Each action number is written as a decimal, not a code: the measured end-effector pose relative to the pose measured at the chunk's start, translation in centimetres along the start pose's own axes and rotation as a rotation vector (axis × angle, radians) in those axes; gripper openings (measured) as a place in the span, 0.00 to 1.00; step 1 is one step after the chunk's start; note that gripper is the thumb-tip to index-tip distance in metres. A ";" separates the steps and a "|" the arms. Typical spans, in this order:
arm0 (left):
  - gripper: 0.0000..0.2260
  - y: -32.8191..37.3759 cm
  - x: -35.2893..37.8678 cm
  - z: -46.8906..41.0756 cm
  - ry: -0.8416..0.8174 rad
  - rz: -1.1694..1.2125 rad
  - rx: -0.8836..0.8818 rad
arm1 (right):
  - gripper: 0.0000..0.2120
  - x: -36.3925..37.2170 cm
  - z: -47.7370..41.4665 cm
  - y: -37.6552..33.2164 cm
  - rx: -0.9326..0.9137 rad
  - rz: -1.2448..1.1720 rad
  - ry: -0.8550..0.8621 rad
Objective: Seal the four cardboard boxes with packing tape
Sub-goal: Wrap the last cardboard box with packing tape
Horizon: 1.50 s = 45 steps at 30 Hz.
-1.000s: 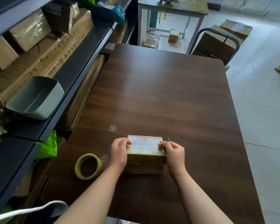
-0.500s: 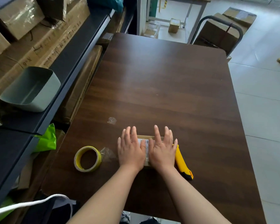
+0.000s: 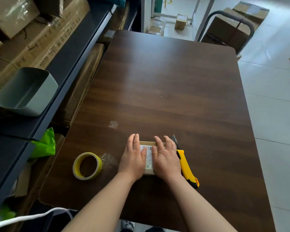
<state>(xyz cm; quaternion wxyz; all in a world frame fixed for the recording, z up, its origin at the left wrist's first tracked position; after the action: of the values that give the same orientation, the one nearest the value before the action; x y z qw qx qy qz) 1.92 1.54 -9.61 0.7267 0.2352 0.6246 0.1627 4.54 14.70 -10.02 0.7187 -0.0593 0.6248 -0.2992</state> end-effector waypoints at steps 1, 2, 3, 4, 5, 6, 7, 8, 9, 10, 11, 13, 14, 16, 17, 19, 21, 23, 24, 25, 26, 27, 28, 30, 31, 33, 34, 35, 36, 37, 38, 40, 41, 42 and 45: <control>0.27 -0.1 -0.1 0.0 0.005 0.035 0.011 | 0.23 -0.1 0.0 0.0 -0.007 -0.028 0.016; 0.26 -0.2 -0.1 0.1 0.002 0.083 0.023 | 0.22 -0.2 0.0 0.1 -0.015 -0.057 0.032; 0.26 -0.4 0.0 0.2 -0.012 0.146 0.029 | 0.22 -0.4 0.0 0.2 -0.023 -0.078 0.041; 0.25 -0.6 0.0 0.4 -0.035 0.214 0.021 | 0.22 -0.4 0.0 0.2 -0.032 -0.086 0.041; 0.25 -1.0 0.1 0.4 -0.056 0.271 0.006 | 0.22 -0.3 0.0 0.2 -0.039 -0.092 0.035; 0.25 -1.2 0.2 0.4 -0.073 0.304 -0.010 | 0.22 -0.3 -0.1 0.1 -0.046 -0.100 0.034; 0.25 -1.3 0.3 0.4 -0.085 0.319 -0.022 | 0.22 -0.3 -0.2 0.0 -0.054 -0.115 0.030; 0.25 -1.3 0.2 0.4 -0.095 0.327 -0.034 | 0.22 -0.2 -0.3 0.0 -0.060 -0.143 0.018; 0.26 -1.2 0.1 0.4 -0.102 0.340 -0.042 | 0.22 -0.3 -0.3 0.0 -0.062 -0.201 0.008; 0.26 -1.2 -0.1 0.3 -0.106 0.365 -0.058 | 0.23 -0.5 -0.2 0.5 -0.048 -0.289 0.000; 0.27 -1.5 -0.1 0.3 -0.103 0.405 -0.091 | 0.24 -1.0 0.0 1.2 -0.021 -0.379 0.001; 0.29 -2.9 -0.1 0.7 -0.095 0.479 -0.216 | 0.25 -1.6 0.6 3.0 0.068 -0.510 0.011; 0.29 -3.5 0.3 1.2 -0.108 0.509 -0.286 | 0.25 -1.4 0.9 3.8 0.120 -0.574 0.002; 0.34 -4.5 1.4 2.2 -0.148 0.556 -0.412 | 0.24 -0.4 1.7 4.2 0.210 -0.670 -0.041; 0.40 -4.9 2.0 2.3 -0.165 0.570 -0.444 | 0.24 -0.1 1.7 4.3 0.227 -0.686 -0.039; 0.42 -5.1 2.5 2.1 -0.223 0.528 -0.444 | 0.22 -0.1 1.4 4.5 0.231 -0.671 -0.024; 0.32 -4.3 1.5 1.6 -0.252 0.480 -0.438 | 0.17 -0.6 1.2 4.6 0.230 -0.632 -0.009; 0.25 -4.1 0.0 0.7 -0.197 0.439 -0.443 | 0.13 -0.9 1.2 4.6 0.249 -0.601 -0.004; 0.24 -4.3 -1.0 0.3 -0.135 0.428 -0.471 | 0.13 -1.1 1.2 4.7 0.270 -0.588 -0.003; 0.24 -4.7 -1.9 0.1 -0.059 0.436 -0.519 | 0.13 -1.2 1.3 4.7 0.297 -0.576 -0.003; 0.24 -5.3 -2.8 0.3 0.018 0.430 -0.581 | 0.14 -1.4 1.2 4.7 0.319 -0.553 -0.005; 0.24 -5.9 -3.6 0.9 0.086 0.400 -0.644 | 0.14 -1.5 1.1 4.5 0.331 -0.524 -0.012; 0.23 -6.4 -4.2 1.5 0.125 0.355 -0.699 | 0.14 -1.4 1.0 4.4 0.337 -0.501 -0.029; 0.19 -6.6 -3.9 3.1 0.093 0.341 -0.791 | 0.13 -1.2 0.9 3.7 0.336 -0.501 -0.073; 0.18 -6.4 -2.9 3.9 0.027 0.402 -0.836 | 0.15 -1.0 0.9 3.2 0.330 -0.531 -0.105; 0.17 -5.4 -0.6 5.3 -0.104 0.595 -0.902 | 0.19 -0.3 0.9 2.3 0.328 -0.593 -0.163; 0.16 -4.7 -0.1 5.6 -0.132 0.674 -0.906 | 0.20 -0.1 1.0 1.9 0.318 -0.598 -0.180; 0.15 -4.2 -0.1 5.5 -0.128 0.719 -0.890 | 0.19 -0.1 1.0 1.5 0.298 -0.597 -0.182; 0.14 -4.1 -0.4 5.3 -0.098 0.740 -0.870 | 0.19 -0.1 0.9 1.3 0.283 -0.596 -0.179; 0.12 -3.7 -1.0 5.0 -0.067 0.757 -0.852 | 0.20 -0.4 0.9 1.0 0.276 -0.597 -0.172; 0.12 -3.6 -1.8 4.7 -0.034 0.766 -0.834 | 0.20 -0.9 0.8 0.6 0.272 -0.606 -0.164; 0.11 -3.3 -3.9 4.3 0.032 0.762 -0.793 | 0.19 -2.0 0.7 -0.4 0.258 -0.633 -0.158; 0.11 -3.2 -5.1 4.2 0.068 0.752 -0.775 | 0.17 -2.8 0.7 -1.2 0.232 -0.641 -0.156; 0.11 -3.0 -6.4 4.0 0.111 0.748 -0.751 | 0.16 -3.7 0.4 -2.1 0.193 -0.643 -0.150; 0.12 -1.8 -10.5 4.1 0.224 0.765 -0.700 | 0.16 -6.5 -0.1 -5.2 0.062 -0.655 -0.121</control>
<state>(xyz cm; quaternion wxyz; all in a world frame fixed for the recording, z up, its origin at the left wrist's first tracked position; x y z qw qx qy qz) 4.06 -6.11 -1.43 0.5791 0.1707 0.4762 0.6393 2.33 13.73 -2.05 0.6216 -0.2529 0.5194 -0.5290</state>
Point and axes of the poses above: each hand's wrist, its own z-axis away from the middle knuckle, its own x-axis out of the palm, y = z × x, the point moved 10 cm from there along -z, towards the middle knuckle, and after that the axes turned 8 degrees about y, right-handed, at the moved point
